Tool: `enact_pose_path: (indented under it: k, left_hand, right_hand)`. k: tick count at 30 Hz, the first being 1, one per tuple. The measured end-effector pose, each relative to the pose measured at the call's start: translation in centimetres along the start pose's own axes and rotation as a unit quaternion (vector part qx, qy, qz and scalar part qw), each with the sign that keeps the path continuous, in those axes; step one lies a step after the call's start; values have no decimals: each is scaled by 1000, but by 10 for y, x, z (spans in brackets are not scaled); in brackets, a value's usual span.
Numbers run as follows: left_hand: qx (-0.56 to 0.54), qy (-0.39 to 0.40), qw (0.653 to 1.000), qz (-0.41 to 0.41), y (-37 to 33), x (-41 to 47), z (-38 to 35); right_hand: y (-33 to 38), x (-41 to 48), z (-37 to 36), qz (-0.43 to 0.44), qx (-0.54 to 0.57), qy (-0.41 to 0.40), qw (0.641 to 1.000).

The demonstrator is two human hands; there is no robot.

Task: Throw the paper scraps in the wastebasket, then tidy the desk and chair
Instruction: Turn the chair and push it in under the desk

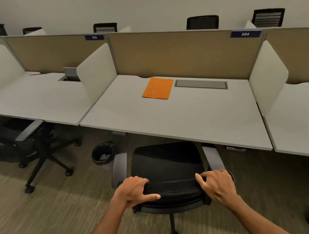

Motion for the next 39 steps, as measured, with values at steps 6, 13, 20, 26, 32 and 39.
enact_pose_path:
  k: [6,13,20,26,32,39]
  left_hand:
    - [9,13,999,-47,43,23,11]
    - [29,6,995,-92,97,49,27]
    - [34,12,992,-121,134,78,37]
    - [38,15,989,-140,161,100,46]
    - [37,18,986,-162,180,124,55]
    - [42,-8,984,-174,197,149,66]
  right_hand:
    - [31,17,-2,-42,8,-5,999]
    - [71,45,-4,-85,25,-17,996]
    - [95,74,-3,-108,21,-7,994]
    - [111,96,-4,-126,30,-15,991]
    - [120,117,-8,-149,50,-21,987]
    - [122,145,-11,-162,38,-27,986]
Point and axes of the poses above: each hand's wrist, its own x-axis towards the middle knuckle, its own z-axis out of the back of the hand, y = z × x, the point moved 8 cm from there along x, towards the middle knuckle
